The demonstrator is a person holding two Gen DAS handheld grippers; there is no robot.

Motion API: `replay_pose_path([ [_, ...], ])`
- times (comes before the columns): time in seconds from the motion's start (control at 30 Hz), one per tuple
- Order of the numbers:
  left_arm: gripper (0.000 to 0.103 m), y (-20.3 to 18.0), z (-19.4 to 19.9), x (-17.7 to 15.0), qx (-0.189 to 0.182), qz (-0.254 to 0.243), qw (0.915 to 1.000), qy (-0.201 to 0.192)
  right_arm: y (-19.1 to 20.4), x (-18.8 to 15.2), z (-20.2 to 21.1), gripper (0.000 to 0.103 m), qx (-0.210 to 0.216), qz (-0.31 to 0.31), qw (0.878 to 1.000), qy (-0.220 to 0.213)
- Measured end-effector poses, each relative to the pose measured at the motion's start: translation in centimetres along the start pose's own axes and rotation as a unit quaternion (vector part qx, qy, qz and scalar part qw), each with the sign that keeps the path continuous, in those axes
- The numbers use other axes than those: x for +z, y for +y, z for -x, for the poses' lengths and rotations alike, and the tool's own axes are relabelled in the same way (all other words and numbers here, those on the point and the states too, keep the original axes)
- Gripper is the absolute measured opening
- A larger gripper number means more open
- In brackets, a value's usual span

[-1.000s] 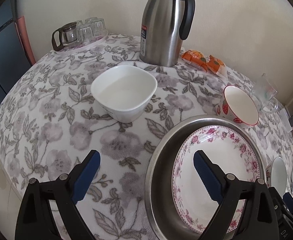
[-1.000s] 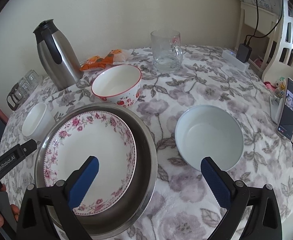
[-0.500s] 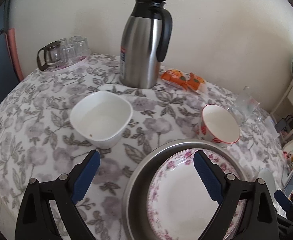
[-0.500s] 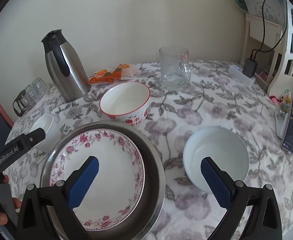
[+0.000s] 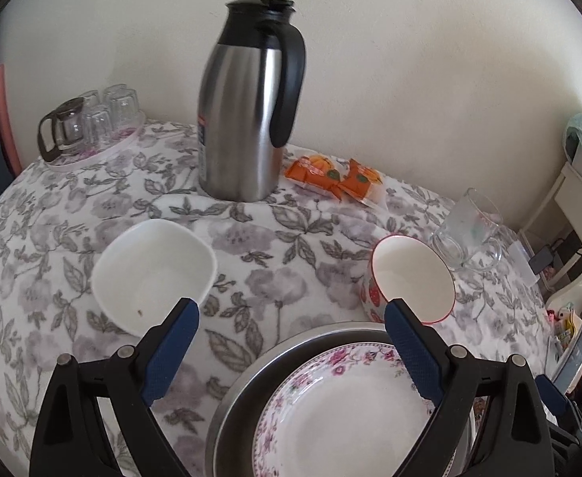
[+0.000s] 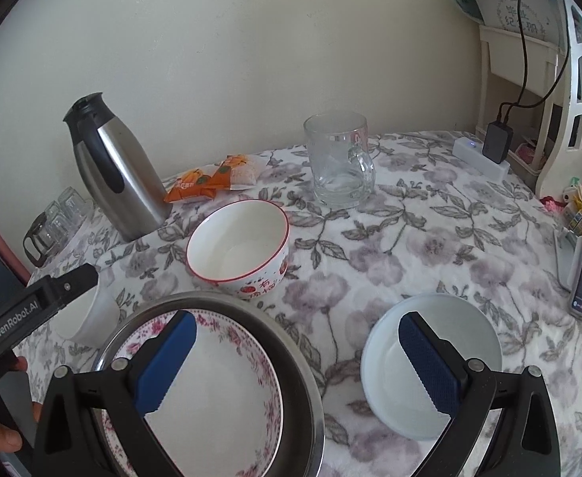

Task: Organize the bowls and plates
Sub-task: 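Close both grippers on the red-rimmed bowl's rim and lift it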

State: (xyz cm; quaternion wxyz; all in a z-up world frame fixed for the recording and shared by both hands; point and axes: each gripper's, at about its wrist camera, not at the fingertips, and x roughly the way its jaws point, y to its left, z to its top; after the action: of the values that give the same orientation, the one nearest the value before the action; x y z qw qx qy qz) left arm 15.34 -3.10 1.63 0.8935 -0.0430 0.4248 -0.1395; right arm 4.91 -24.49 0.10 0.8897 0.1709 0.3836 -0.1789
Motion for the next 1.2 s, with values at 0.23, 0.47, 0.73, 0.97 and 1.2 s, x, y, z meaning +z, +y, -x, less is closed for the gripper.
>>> replay_pose_path([
  [0.23, 0.095, -1.6, -2.2, 0.7, -0.005, -0.02, 0.999, 0.04, -0.6, 1.4, -2.3, 0.103, 0.002, -0.007, 1.0, 0.022],
  [0.47, 0.095, -3.1, -4.8, 2.1, -0.013, -0.037, 0.996, 0.08, -0.6, 3.6, -5.2, 0.089, 0.015, -0.016, 0.998, 0.058],
  [0.73, 0.08, -4.5, -8.0, 4.4, -0.021, -0.048, 0.9915, 0.119, 0.0, 5.9, -9.1, 0.057, 0.028, -0.029, 0.994, 0.098],
  [0.97, 0.06, -6.2, -11.2, 4.5, -0.031, -0.072, 0.9849, 0.155, 0.5, 6.5, -12.1, 0.033, 0.025, -0.027, 0.991, 0.127],
  [1.2, 0.035, -6.8, -13.9, 4.2, -0.035, -0.08, 0.9793, 0.183, 1.6, 6.9, -14.2, 0.022, 0.025, -0.011, 0.989, 0.149],
])
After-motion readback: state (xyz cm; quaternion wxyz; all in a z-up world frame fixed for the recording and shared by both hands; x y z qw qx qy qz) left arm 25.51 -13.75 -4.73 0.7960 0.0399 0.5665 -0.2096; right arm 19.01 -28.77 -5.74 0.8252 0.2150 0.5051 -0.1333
